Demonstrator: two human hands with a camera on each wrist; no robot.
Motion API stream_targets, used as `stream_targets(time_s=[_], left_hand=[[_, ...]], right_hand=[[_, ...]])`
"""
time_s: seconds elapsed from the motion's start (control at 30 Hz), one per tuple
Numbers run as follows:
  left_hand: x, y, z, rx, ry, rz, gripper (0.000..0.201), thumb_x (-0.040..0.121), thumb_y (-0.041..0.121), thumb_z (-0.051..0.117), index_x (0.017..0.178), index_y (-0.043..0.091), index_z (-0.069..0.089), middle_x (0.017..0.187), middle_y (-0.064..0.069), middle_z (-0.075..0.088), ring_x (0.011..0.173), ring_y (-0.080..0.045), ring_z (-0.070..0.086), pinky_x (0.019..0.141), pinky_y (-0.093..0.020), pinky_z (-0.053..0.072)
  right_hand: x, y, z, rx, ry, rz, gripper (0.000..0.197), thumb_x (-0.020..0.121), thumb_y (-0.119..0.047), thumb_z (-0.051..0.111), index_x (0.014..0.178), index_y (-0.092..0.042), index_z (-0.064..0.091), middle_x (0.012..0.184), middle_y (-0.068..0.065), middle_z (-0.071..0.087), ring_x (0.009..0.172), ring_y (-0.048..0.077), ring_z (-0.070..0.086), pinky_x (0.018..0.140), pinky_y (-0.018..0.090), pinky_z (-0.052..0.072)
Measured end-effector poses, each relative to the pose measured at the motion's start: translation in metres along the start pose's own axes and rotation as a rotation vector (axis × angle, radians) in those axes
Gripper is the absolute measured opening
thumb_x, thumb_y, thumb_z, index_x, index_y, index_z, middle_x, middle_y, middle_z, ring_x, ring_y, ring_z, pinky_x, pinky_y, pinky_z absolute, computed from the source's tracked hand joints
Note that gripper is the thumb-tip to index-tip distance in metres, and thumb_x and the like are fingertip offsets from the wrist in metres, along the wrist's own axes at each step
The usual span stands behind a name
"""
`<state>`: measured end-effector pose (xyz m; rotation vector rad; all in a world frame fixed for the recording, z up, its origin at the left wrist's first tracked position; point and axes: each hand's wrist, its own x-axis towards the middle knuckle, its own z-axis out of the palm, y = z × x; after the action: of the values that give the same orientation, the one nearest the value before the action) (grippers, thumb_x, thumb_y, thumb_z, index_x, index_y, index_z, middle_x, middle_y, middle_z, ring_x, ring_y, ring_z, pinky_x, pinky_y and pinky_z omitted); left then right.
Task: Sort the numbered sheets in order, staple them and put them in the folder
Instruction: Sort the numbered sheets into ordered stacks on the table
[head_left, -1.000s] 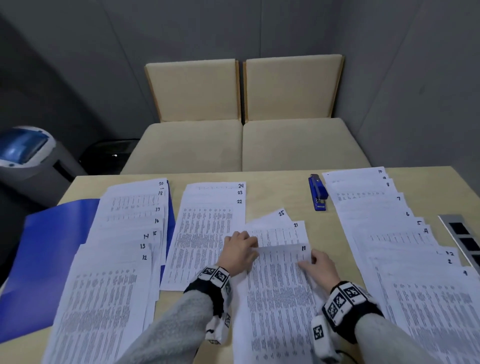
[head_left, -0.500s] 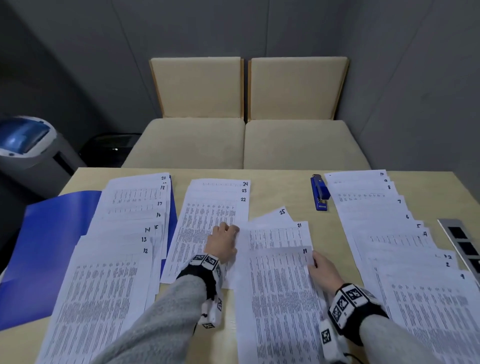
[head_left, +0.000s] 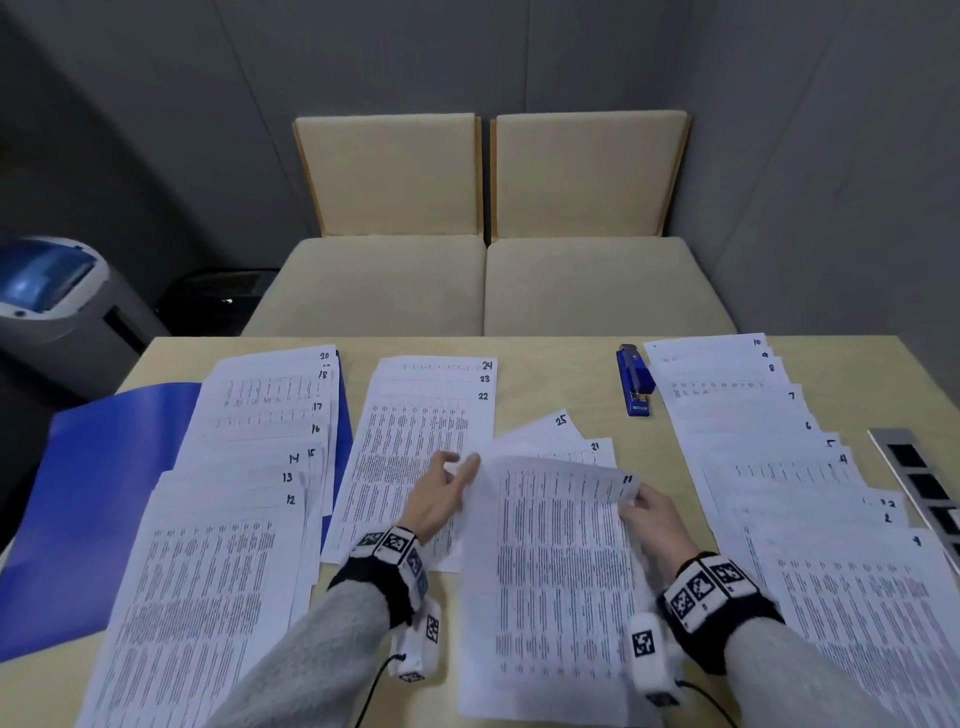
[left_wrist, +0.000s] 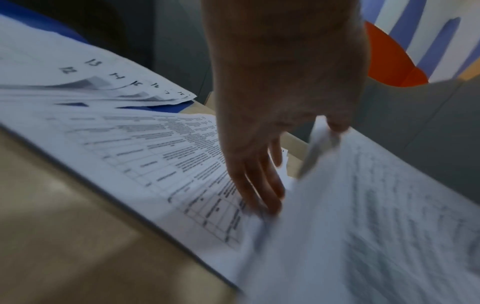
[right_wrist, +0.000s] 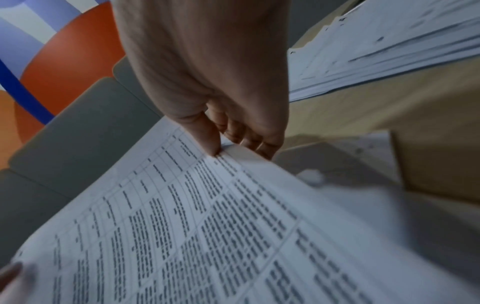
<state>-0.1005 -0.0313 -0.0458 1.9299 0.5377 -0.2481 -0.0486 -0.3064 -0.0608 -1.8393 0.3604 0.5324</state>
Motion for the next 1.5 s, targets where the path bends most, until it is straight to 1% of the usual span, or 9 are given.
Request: stream_targets(time_s=[0.17,0.4,0.57,0.67,0.8,0.97,1.2,1.33,1.5], left_hand=[[-0.036,0.007,-0.005,-0.284,-0.244,-0.137,0.042,0.087,-0.007,0.052,0.12,0.015,0.04,0.097,-0.005,0.057,0.067,-0.012,0.056,0.056,-0.022,0.049],[-0.059,-0.038,-0.145,-0.102,0.086,-0.276,0.018,0.081,-0.011,0.049,0.072,0.004,0.051,0.054,-0.007,0.051,0.044,-0.016,0.048,0.042,-0.022,0.04],[-0.092,-0.122,-0.228,0.241,0.269,-0.532,0.021,0.071,-0.013,0.055,0.057,0.002,0.056,0.064,-0.013,0.059,0.063,-0.027,0.057,0.052,-0.021,0.042],[-0.093,-0.164,-0.249,0.404,0.317,-0.642,0.01,0.08,-0.002,0.057,0.075,-0.003,0.065,0.093,-0.02,0.065,0.087,-0.033,0.06,0.072,-0.029,0.045],[-0.088,-0.185,-0.249,0.525,0.434,-0.754,0.022,0.09,0.005,0.051,0.104,-0.01,0.059,0.113,-0.024,0.059,0.11,-0.035,0.057,0.087,-0.037,0.044],[-0.078,-0.141,-0.215,0.469,0.873,-0.627,0.066,0.075,-0.001,0.064,0.134,0.005,0.036,0.139,-0.027,0.031,0.128,-0.042,0.03,0.109,-0.061,0.014],[-0.041,-0.037,-0.074,0.586,0.377,0.16,0.036,0.091,0.016,0.053,0.127,0.01,0.048,0.125,-0.012,0.044,0.103,-0.025,0.055,0.084,-0.036,0.045],[-0.02,-0.012,0.026,0.383,-0.001,-0.075,0.05,0.09,0.028,0.057,0.131,0.008,0.037,0.134,-0.014,0.036,0.115,-0.027,0.048,0.098,-0.034,0.043],[0.005,-0.003,0.049,0.221,-0.021,-0.408,0.091,0.078,0.025,0.067,0.147,0.013,0.009,0.15,-0.018,0.01,0.133,-0.04,0.031,0.103,-0.046,0.044]], right_hand=[[-0.002,-0.022,0.034,-0.011,-0.111,0.01,0.018,0.089,-0.012,0.055,0.107,-0.01,0.056,0.101,0.01,0.064,0.094,0.029,0.064,0.089,0.045,0.053],[-0.017,-0.024,0.064,-0.363,-0.18,-0.107,0.022,0.096,-0.025,0.051,0.116,-0.017,0.048,0.105,0.005,0.054,0.089,0.019,0.055,0.071,0.028,0.042],[-0.022,-0.011,0.071,-0.517,-0.118,-0.202,0.019,0.094,-0.014,0.05,0.112,-0.012,0.054,0.089,0.005,0.056,0.064,0.013,0.049,0.054,0.024,0.037],[-0.024,-0.009,0.068,-0.568,-0.06,-0.199,0.022,0.091,-0.009,0.052,0.113,-0.009,0.056,0.09,0.008,0.053,0.069,0.02,0.052,0.067,0.033,0.048],[-0.025,-0.008,0.055,-0.755,0.156,-0.103,0.036,0.087,-0.016,0.057,0.121,-0.021,0.048,0.129,0.011,0.041,0.119,0.03,0.043,0.1,0.043,0.036],[-0.022,-0.007,0.038,-0.777,0.239,0.036,0.075,0.075,-0.032,0.074,0.136,-0.017,0.033,0.138,0.015,0.031,0.128,0.032,0.03,0.102,0.048,0.033],[-0.015,-0.003,0.036,-0.759,0.218,0.093,0.092,0.066,-0.035,0.083,0.138,-0.013,0.031,0.139,0.019,0.027,0.131,0.036,0.025,0.104,0.046,0.033],[-0.014,-0.003,0.033,-0.707,0.228,0.096,0.088,0.063,-0.031,0.086,0.133,-0.015,0.036,0.137,0.018,0.029,0.129,0.036,0.027,0.104,0.046,0.032],[-0.011,-0.004,0.03,-0.697,0.205,0.123,0.09,0.063,-0.031,0.086,0.135,-0.016,0.033,0.137,0.017,0.028,0.128,0.037,0.027,0.105,0.048,0.034]])
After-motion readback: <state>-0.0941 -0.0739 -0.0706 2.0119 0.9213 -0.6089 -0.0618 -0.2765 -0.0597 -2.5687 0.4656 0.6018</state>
